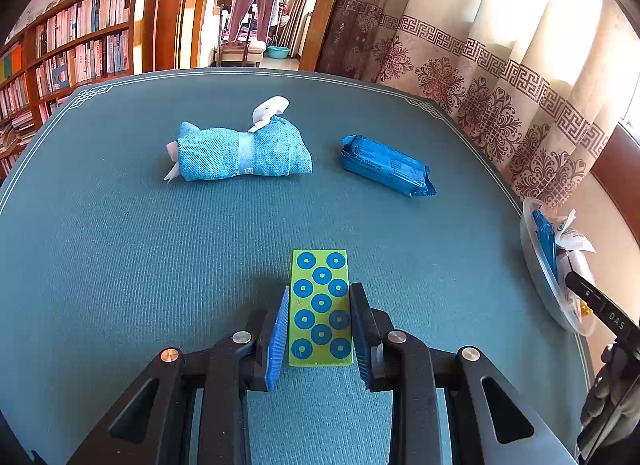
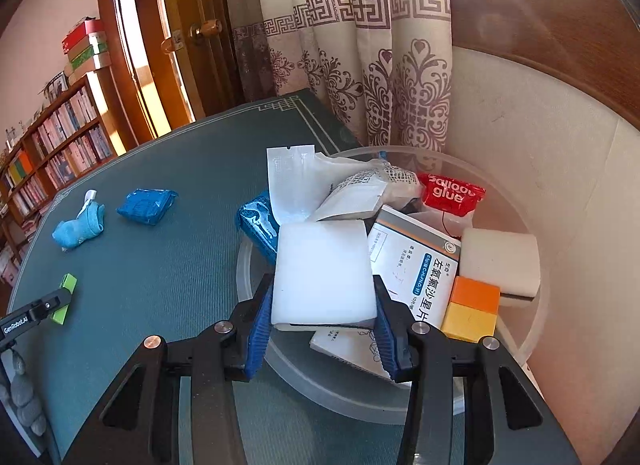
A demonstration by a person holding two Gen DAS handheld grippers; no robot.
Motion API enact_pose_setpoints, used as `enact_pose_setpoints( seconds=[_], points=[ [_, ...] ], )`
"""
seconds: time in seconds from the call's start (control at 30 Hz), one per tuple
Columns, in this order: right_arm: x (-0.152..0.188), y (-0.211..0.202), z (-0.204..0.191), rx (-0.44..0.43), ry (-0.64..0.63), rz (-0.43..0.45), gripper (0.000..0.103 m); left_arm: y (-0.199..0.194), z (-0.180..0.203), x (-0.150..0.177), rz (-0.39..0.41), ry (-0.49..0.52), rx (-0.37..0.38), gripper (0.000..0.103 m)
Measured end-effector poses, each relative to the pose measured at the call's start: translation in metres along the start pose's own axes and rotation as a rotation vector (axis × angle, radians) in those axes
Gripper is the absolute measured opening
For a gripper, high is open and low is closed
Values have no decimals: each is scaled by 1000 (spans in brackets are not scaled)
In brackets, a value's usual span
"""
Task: Organize objects
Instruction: 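Carry the white sponge into the bowl and release it with the right gripper, then carry the green dotted block into the bowl and release it with the left gripper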
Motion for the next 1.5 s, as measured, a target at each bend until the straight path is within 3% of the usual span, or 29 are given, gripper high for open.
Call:
enact_pose_setpoints(
  seconds=[0.3, 0.63, 0.9, 1.27, 1.5],
  points=[
    [5, -21, 10, -27, 39, 14, 54, -1, 10, 3, -2, 23, 11, 31],
    [19, -51, 28, -20, 69, 30, 55, -7, 46, 10, -2, 88, 56, 31],
    [32, -63, 48, -9, 98, 25, 55, -15, 101, 21, -29, 139, 159, 31],
    [47, -70, 79, -2, 140, 18, 55, -33, 208, 24, -36, 282, 344, 31],
    [52, -72, 89, -6, 92, -8, 55, -32, 260, 18, -48, 336, 400, 31]
  ],
)
Point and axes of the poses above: each gripper's, at about its wrist camera, not at the fingertips, and y roughly the way its jaws point, z to its right, x to its underside, the point moved 3 cm from there along y, roughly the way its jaws point, and after that the axes turned 10 degrees about z, right-handed, at the moved point
